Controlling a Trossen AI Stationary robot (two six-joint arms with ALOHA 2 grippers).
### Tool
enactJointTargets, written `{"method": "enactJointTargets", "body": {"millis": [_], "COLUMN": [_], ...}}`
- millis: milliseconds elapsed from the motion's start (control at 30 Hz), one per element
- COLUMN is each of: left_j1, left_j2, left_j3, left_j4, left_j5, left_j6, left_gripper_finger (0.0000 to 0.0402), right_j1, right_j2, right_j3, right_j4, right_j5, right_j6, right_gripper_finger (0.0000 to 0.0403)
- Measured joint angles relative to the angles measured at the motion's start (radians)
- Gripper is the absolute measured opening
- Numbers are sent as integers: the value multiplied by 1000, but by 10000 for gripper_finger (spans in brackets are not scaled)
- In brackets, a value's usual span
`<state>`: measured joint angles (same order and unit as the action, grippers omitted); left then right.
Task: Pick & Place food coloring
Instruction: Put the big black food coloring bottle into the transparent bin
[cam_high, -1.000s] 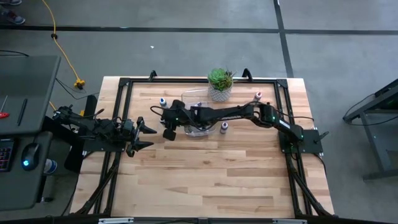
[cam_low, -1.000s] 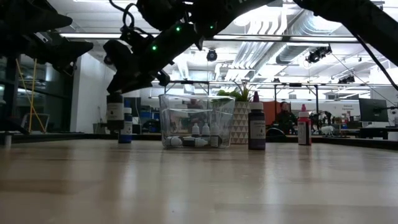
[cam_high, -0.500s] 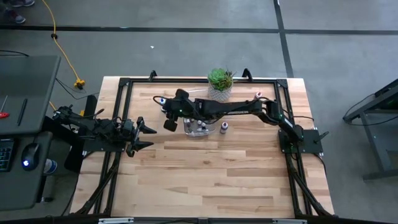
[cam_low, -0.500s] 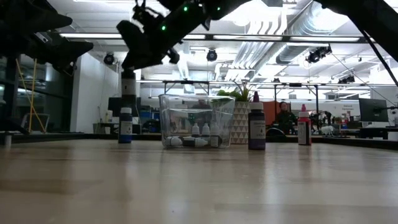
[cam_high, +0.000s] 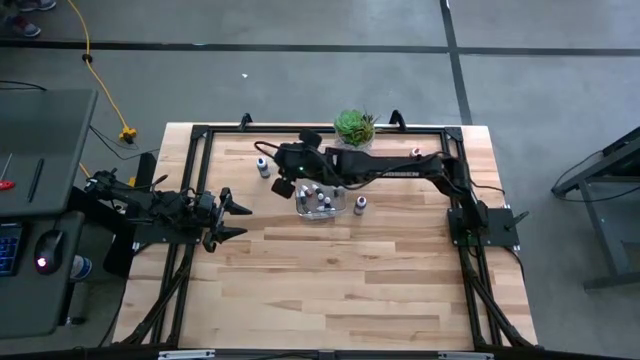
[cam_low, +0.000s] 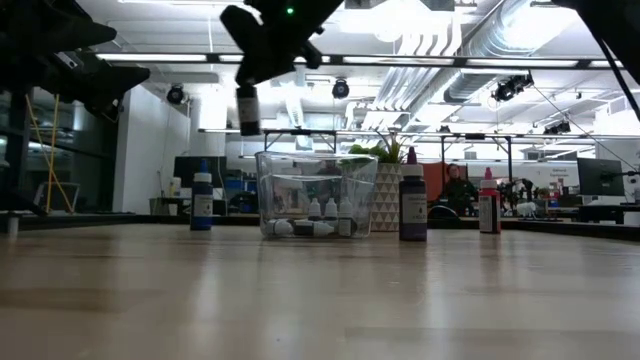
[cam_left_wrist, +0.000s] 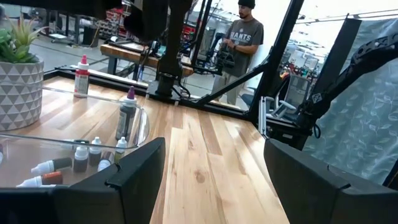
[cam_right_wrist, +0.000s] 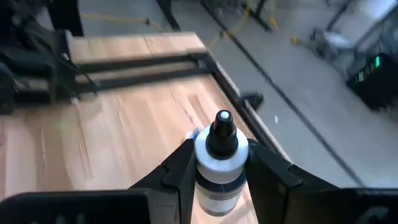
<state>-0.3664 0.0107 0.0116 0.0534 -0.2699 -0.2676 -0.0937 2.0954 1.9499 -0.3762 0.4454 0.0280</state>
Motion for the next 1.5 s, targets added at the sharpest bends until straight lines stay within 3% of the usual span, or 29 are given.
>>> {"method": "enactJointTargets", "body": {"millis": [300,700,833,1133,1367,1500], "left_j1": [0,0,0,0,0,0], "left_j2": [0,0,0,0,0,0], "left_j3": [0,0,0,0,0,0], "left_j4": [0,0,0,0,0,0], "left_j5": [0,0,0,0,0,0], "left_j6": [0,0,0,0,0,0], "left_gripper_finger": [271,271,271,271,271,271], "right_j1": [-14,-34,-44,-54,-58,-73], "right_j2": [-31,-48,-99,-286,-286,-285], "right_j3": [-1,-9,-163,-601,-738,-756], "right_j4": [-229,-383,-253,240,511,515], "right_j5": [-48,-144,-172,-69,-48,-20], "right_j6": [197,257,264,261,260,260], "right_gripper_finger": [109,109,109,109,109,109]}}
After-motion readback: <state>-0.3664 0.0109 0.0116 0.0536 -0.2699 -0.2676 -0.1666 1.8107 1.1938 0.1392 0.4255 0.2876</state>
